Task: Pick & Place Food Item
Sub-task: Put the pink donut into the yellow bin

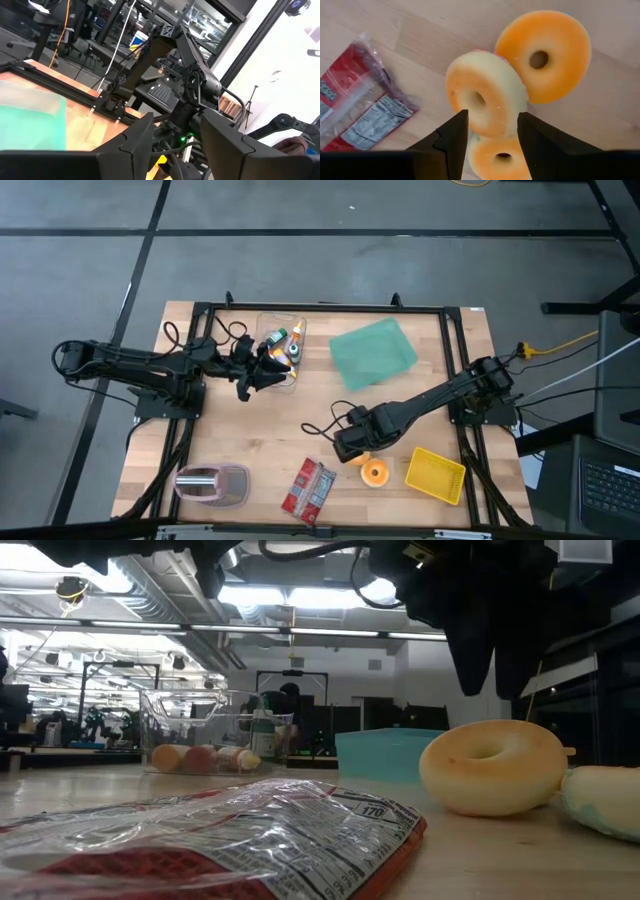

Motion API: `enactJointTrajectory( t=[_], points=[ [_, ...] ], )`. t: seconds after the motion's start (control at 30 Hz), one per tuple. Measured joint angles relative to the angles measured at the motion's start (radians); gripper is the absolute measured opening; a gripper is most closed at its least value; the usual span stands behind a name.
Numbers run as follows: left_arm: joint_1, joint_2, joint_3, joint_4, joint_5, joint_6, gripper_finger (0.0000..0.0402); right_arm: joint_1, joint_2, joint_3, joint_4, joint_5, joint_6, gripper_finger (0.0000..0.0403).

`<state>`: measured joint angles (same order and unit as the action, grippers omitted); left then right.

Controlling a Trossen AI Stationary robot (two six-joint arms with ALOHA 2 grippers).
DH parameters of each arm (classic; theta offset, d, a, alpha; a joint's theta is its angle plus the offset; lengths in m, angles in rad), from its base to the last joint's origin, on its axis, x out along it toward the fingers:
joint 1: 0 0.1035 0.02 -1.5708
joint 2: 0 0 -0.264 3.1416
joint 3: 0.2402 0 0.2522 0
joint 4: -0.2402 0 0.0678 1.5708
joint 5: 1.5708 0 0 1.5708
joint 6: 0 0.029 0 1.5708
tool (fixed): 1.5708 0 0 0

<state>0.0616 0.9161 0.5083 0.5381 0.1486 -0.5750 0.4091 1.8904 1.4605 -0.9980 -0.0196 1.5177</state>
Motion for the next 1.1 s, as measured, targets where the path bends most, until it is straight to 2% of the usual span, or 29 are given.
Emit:
enactJointTrajectory(
  t=[0.43, 0.7, 0.83, 0.97, 1.1],
  points=[
    [0.0, 0.0, 0.0, -0.041, -0.004, 0.013, 0.0157, 0.0, -0.001, -0.048, 0.025, 0.0, -0.007, 0.0168],
    [0.0, 0.0, 0.0, -0.045, -0.005, 0.014, 0.0157, 0.0, -0.002, -0.153, 0.196, -0.03, 0.012, 0.0168],
    [0.0, 0.0, 0.0, -0.045, -0.005, 0.02, 0.0157, 0.0, -0.002, -0.174, 0.212, -0.031, 0.024, 0.0167],
    [0.0, 0.0, 0.0, -0.045, -0.008, 0.029, 0.0157, -0.003, -0.002, -0.174, 0.212, -0.026, 0.023, 0.0135],
    [0.0, 0.0, 0.0, -0.046, -0.01, 0.032, 0.0157, -0.004, -0.002, -0.175, 0.211, -0.02, 0.022, 0.0057]
  ],
)
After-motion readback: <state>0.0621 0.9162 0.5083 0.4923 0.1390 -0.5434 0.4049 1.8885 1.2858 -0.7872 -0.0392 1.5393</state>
